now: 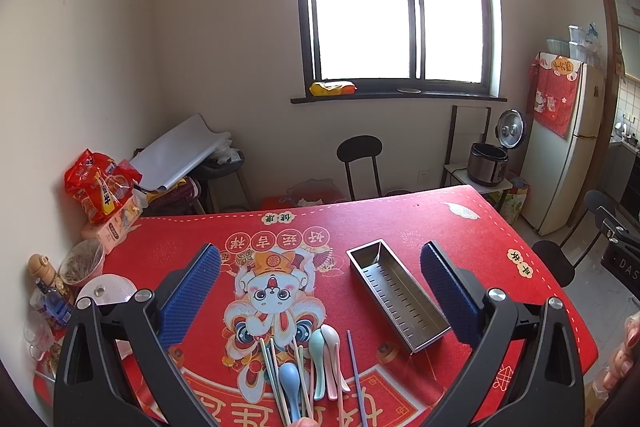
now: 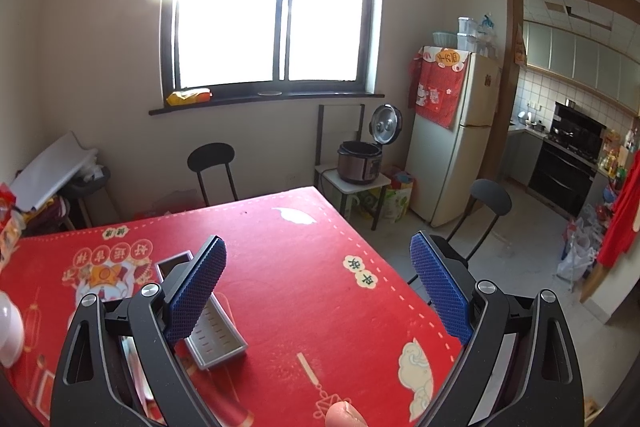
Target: Organize utensils
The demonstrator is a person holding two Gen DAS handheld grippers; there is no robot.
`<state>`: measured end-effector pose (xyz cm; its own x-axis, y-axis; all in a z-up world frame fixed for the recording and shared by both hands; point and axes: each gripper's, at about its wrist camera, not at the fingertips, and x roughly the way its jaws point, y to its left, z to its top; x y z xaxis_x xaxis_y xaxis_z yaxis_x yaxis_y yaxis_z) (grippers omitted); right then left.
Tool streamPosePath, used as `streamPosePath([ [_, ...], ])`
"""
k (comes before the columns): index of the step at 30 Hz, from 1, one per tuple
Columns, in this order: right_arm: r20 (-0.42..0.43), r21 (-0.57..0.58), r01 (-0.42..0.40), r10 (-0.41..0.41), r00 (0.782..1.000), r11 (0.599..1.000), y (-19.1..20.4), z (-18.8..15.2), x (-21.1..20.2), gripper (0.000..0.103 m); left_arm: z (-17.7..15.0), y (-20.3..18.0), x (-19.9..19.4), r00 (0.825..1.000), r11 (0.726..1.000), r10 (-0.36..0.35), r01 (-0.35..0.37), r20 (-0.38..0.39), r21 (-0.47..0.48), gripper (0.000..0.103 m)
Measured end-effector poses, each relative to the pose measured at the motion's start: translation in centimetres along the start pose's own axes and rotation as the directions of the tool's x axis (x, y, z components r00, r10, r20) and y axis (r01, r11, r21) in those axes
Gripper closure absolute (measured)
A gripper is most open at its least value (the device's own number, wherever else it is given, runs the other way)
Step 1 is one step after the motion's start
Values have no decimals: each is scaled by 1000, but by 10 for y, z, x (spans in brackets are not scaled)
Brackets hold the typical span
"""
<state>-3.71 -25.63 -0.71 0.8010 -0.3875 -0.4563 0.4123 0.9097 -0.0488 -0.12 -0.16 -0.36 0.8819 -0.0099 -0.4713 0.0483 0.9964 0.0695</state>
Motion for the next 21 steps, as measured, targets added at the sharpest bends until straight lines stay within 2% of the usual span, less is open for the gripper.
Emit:
streamPosePath([
  [16, -11, -5, -6, 6, 1000, 1000, 2, -1, 1, 13, -3, 2, -1, 1000, 1000, 0, 0, -7, -9, 5],
  [21, -48, -10, -41, 40, 998, 999, 8, -4, 9, 13, -7, 10, 5, 999, 999, -32, 31, -33, -38, 5],
])
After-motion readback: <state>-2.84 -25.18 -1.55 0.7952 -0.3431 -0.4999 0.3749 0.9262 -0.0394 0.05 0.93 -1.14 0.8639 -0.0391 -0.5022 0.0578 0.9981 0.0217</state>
